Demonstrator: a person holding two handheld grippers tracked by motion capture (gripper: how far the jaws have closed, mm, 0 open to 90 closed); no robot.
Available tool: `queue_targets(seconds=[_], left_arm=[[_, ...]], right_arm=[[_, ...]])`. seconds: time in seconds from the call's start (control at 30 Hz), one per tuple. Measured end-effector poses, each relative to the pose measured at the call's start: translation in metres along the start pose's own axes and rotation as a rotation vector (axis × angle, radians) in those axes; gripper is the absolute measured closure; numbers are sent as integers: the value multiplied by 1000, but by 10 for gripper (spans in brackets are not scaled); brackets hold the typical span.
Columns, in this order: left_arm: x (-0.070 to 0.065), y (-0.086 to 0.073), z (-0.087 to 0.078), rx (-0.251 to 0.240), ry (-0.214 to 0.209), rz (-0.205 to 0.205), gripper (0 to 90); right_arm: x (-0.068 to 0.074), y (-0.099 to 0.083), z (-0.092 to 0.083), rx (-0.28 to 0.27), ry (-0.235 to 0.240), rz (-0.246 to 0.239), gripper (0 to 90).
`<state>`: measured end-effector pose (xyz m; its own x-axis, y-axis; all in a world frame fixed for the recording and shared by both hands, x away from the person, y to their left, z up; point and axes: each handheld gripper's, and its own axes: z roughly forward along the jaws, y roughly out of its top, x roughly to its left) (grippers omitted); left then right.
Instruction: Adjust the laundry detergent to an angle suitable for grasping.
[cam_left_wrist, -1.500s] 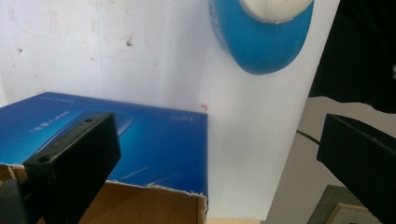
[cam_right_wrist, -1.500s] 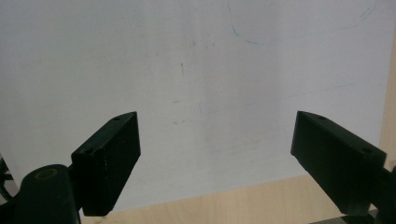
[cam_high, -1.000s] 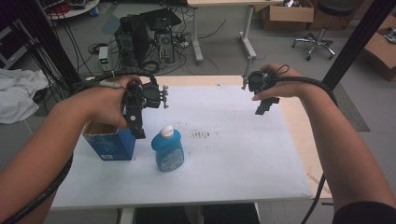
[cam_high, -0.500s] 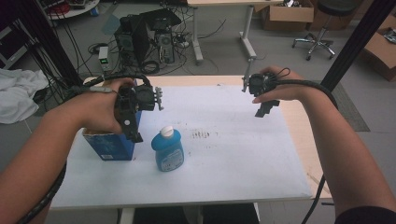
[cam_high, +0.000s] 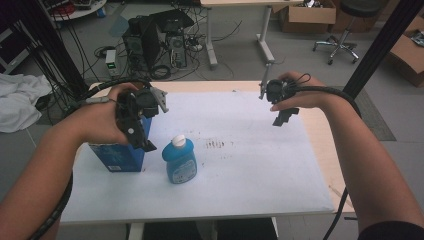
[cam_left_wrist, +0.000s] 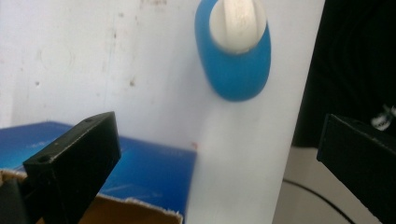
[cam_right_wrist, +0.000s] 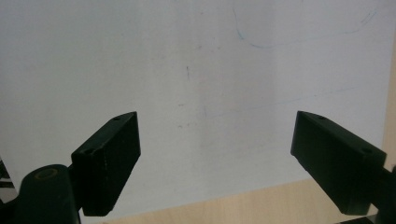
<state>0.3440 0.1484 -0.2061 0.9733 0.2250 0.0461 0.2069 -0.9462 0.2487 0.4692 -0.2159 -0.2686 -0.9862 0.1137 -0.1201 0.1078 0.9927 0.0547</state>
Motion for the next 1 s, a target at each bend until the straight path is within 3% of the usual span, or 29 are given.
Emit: queue_targets(seconds=[0.03,0.07,0.1,0.23,0.3,0.33,0.37,0.63,0.67,0.77,0.8,1.0], left_arm=[[0,0,0,0,0,0,1],[1,-4,0,-48,-11,-6,1],[1,-6,1,-64,-10,-7,1],[1,-11,3,-95,-9,-13,1],[1,-18,4,-151,-14,-20,1],[1,-18,4,-151,-14,-20,0],[0,-22,4,-190,-19,-28,1],[-4,-36,5,-306,-19,-35,1],[-6,-39,5,-343,-19,-36,1],[-7,-42,6,-376,-17,-35,0],[-8,-43,7,-408,-16,-35,1],[-15,-47,10,-457,3,-21,1]], right_arm=[[0,0,0,0,0,0,159],[-1,0,1,-1,1,1,159],[-1,0,1,-1,1,2,159],[-1,2,1,-7,1,-4,159],[0,3,1,-6,-1,-4,159],[0,3,1,-6,-1,-5,159],[0,3,1,-7,-2,-5,159],[0,4,1,-9,-5,-4,160],[1,4,1,-16,-3,-5,159],[1,4,2,-19,-3,-5,159],[1,4,3,-20,0,-4,159],[2,3,3,-21,-1,-5,159]])
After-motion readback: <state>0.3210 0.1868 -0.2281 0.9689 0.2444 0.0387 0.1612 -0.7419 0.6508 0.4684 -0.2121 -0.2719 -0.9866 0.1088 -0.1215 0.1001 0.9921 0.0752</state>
